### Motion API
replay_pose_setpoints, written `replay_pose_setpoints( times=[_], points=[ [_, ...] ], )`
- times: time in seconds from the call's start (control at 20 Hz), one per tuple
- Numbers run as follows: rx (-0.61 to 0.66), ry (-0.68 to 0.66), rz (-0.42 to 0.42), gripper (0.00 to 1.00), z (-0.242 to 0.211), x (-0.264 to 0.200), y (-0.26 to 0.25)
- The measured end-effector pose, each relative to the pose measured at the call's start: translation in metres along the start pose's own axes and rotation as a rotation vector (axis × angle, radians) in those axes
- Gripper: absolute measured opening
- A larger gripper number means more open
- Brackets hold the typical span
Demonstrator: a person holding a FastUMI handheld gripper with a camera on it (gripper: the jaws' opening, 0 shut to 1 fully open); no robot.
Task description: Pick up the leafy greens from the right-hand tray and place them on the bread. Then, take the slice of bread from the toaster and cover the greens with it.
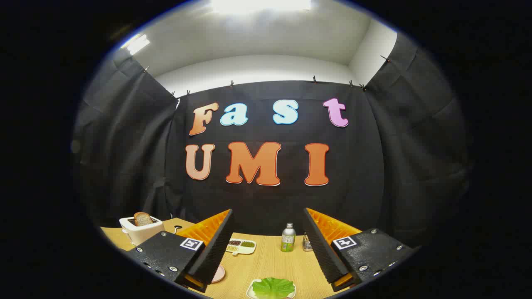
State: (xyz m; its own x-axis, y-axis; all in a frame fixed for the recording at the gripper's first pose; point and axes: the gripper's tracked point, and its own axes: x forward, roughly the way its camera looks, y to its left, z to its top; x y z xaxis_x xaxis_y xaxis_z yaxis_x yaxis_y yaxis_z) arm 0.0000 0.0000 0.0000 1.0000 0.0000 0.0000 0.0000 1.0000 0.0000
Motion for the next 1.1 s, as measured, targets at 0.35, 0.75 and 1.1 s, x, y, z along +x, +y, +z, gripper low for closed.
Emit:
replay_pose_setpoints(
  times=[0.35,0.75,1.1],
  points=[
    [0.003,0.01,0.001,0.98,-0.003,0.0,-0.002],
    [-0.002,0.023,-0.014,0.98,-0.006,-0.001,-0.012],
    [0.004,0.144,-0.003,0.97,-0.042,0.005,-0.014]
  ],
)
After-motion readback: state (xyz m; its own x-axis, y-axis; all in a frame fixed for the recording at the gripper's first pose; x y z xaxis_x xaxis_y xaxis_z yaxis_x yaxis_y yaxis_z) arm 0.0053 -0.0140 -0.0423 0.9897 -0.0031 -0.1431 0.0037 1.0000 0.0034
